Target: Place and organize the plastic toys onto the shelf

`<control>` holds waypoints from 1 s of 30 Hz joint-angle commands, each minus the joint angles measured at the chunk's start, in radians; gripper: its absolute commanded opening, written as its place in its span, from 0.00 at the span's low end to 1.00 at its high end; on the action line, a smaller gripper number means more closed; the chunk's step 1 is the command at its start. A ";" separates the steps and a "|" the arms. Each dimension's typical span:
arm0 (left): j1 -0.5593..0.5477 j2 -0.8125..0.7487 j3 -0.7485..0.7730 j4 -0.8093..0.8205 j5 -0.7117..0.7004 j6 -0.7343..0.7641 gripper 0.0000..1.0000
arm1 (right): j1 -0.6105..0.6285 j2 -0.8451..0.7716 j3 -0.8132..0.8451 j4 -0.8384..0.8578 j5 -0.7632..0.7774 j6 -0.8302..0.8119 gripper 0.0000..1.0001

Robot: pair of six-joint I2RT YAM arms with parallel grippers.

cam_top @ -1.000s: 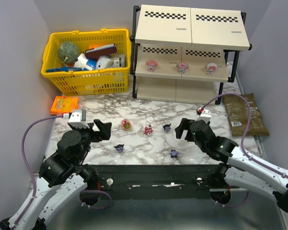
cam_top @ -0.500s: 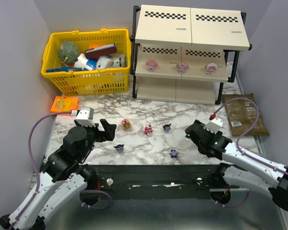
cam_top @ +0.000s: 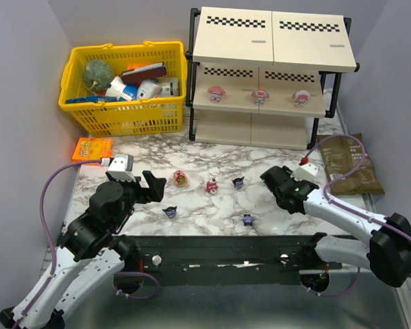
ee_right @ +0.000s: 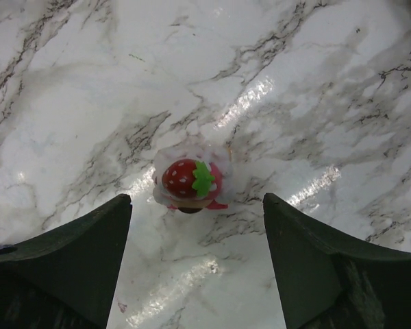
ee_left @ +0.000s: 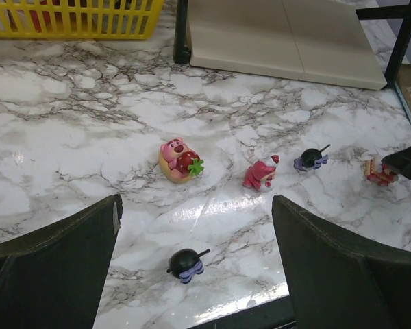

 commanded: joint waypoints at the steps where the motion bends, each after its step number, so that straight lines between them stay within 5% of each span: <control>1: -0.001 -0.009 -0.005 0.002 0.026 0.014 0.99 | -0.046 0.046 0.040 0.082 0.037 -0.026 0.79; 13: -0.001 -0.010 -0.006 0.008 0.038 0.020 0.99 | -0.086 0.103 0.049 0.172 -0.022 -0.130 0.52; 17: -0.001 -0.010 -0.006 0.008 0.040 0.021 0.99 | -0.087 0.110 0.068 0.175 -0.023 -0.165 0.27; 20: -0.001 -0.016 -0.008 0.007 0.040 0.021 0.99 | -0.089 0.117 0.083 0.175 -0.017 -0.196 0.17; 30: -0.001 -0.028 -0.009 0.011 0.053 0.026 0.99 | -0.126 0.106 0.200 0.289 0.047 -0.496 0.06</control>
